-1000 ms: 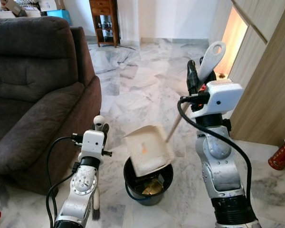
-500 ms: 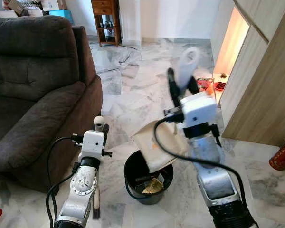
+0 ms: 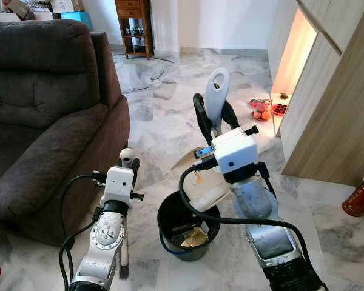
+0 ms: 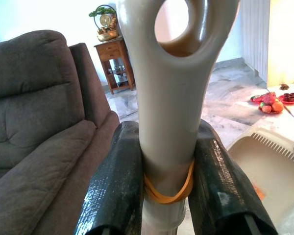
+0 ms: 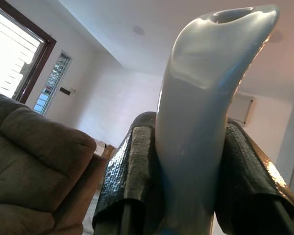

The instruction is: Sweep floor

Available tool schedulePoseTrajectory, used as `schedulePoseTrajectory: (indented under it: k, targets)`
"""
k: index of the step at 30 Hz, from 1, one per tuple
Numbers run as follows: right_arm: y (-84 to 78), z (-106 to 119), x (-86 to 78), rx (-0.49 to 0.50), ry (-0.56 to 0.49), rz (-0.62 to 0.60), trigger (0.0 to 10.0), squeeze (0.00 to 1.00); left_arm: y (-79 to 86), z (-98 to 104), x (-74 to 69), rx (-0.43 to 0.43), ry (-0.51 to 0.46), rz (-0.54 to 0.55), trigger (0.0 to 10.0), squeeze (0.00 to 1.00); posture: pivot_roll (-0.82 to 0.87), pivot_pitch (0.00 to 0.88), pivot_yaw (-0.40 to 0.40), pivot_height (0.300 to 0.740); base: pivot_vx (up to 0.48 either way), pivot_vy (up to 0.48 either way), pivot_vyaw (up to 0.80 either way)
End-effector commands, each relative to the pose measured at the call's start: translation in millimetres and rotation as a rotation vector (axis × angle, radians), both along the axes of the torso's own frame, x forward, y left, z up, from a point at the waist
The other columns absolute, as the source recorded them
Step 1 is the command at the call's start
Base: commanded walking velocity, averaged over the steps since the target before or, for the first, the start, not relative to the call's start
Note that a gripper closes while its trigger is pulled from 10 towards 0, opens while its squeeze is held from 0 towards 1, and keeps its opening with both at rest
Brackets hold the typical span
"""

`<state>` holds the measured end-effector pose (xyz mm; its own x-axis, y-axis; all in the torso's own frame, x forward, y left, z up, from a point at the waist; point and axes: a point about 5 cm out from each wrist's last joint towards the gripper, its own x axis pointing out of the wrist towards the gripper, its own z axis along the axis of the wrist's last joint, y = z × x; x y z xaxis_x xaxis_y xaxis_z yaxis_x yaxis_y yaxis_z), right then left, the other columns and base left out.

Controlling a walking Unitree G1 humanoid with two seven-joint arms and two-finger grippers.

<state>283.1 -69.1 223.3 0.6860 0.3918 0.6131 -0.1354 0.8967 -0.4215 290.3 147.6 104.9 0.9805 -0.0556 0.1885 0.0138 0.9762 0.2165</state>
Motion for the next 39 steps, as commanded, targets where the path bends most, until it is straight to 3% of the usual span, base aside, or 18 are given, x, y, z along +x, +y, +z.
schedulePoseTrajectory:
  k: [1, 16, 22, 39]
  targets:
    - [4.2, 17.0, -9.0, 0.001, -0.109, 0.031, 10.0, 0.00, -2.0, 9.4, 1.7, 0.014, -0.051, -0.008, 10.0, 0.00, 0.15, 0.000, 0.039, 0.740, 0.000, 0.000, 0.00]
    - [10.2, 19.6, -11.2, -0.036, -0.129, 0.066, 10.0, 0.00, -2.0, 10.3, 3.2, 0.013, -0.057, -0.009, 10.0, 0.00, 0.15, 0.000, 0.039, 0.740, 0.000, 0.000, 0.00]
    - [17.2, 13.3, -11.4, -0.042, -0.073, 0.129, 10.0, 0.00, -2.5, 11.0, 3.7, 0.013, -0.059, -0.009, 10.0, 0.00, 0.15, 0.000, 0.039, 0.740, 0.000, 0.000, 0.00]
    - [6.3, 17.6, -6.5, -0.064, -0.130, 0.017, 10.0, 0.00, -2.4, 11.0, 3.4, 0.014, -0.061, -0.006, 10.0, 0.00, 0.15, 0.000, 0.037, 0.740, 0.000, 0.000, 0.00]
